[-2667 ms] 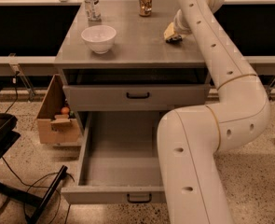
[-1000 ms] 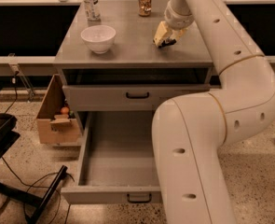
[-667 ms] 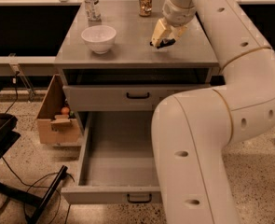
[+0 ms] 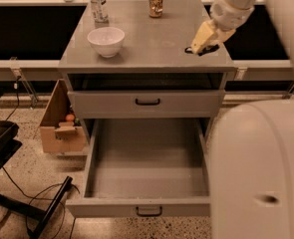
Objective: Place rxbar blueberry into middle drawer
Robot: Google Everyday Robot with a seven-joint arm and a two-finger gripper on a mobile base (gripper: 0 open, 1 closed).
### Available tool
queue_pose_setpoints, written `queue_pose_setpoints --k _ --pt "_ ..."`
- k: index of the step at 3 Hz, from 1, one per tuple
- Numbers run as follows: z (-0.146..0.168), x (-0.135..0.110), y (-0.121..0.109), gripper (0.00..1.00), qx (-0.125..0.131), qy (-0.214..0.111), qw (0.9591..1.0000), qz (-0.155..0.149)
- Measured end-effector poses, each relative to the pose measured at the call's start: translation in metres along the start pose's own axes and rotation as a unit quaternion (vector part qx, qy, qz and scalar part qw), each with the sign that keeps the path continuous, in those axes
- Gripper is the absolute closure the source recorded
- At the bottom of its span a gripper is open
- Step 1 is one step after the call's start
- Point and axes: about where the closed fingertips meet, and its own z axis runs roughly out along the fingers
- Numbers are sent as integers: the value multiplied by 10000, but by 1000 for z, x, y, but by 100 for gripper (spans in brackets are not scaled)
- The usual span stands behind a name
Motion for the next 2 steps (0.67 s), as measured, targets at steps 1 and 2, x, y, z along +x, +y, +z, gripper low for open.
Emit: queue_pose_setpoints --k 1,2 --pt "-26 39 -13 100 -31 -81 9999 -101" --pt "-28 77 -15 100 -288 -23 9994 -178"
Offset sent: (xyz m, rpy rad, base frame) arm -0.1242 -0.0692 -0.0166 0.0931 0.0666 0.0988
